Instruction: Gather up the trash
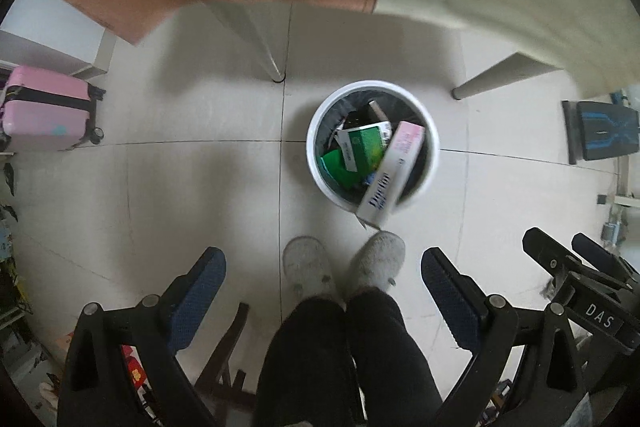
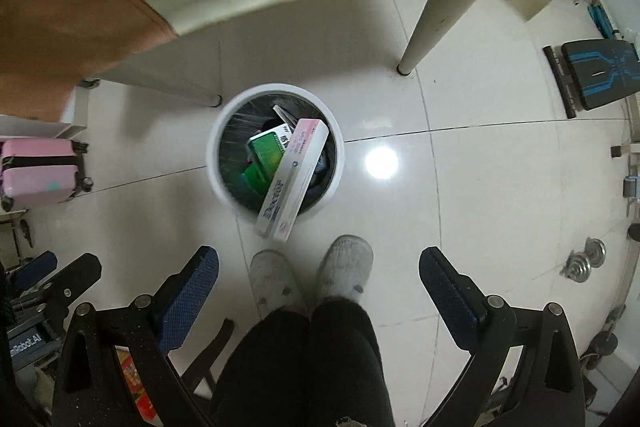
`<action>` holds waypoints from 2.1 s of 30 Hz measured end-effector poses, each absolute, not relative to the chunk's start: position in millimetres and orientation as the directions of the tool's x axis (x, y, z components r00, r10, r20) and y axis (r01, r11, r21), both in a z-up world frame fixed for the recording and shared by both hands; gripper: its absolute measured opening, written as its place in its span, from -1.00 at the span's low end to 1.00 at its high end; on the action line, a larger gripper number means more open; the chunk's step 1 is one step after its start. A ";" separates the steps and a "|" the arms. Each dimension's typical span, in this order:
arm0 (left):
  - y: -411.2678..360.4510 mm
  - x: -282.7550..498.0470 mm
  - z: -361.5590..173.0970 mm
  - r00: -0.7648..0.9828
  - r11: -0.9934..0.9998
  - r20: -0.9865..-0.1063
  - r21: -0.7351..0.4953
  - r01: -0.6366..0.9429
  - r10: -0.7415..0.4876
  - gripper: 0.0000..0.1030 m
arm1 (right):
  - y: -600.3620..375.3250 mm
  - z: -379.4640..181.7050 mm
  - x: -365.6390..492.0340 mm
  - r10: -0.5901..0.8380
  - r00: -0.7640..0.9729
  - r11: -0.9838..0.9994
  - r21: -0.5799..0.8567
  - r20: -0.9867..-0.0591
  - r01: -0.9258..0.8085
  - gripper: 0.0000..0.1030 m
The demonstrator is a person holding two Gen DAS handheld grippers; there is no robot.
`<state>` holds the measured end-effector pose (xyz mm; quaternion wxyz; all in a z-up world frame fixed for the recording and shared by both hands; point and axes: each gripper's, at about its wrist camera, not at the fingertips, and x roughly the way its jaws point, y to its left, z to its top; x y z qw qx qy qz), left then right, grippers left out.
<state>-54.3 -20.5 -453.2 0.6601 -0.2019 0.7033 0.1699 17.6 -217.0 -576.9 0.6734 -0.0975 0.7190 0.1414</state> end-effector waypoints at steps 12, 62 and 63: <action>-48.0 -86.0 -277.4 0.104 0.884 -0.990 -0.132 -0.449 -0.095 0.94 | -252.0 -347.8 -25.6 0.174 -0.036 0.926 0.176 -0.984 -0.333 0.97; -61.0 -148.7 -54.9 0.461 0.833 -0.855 -0.422 -0.357 -0.236 1.00 | -266.5 -75.0 -87.0 0.438 0.023 0.795 0.375 -0.899 -0.478 1.00; -60.9 -148.8 -55.1 0.461 0.833 -0.855 -0.422 -0.357 -0.236 1.00 | -266.2 -74.8 -87.2 0.438 0.022 0.794 0.375 -0.899 -0.479 1.00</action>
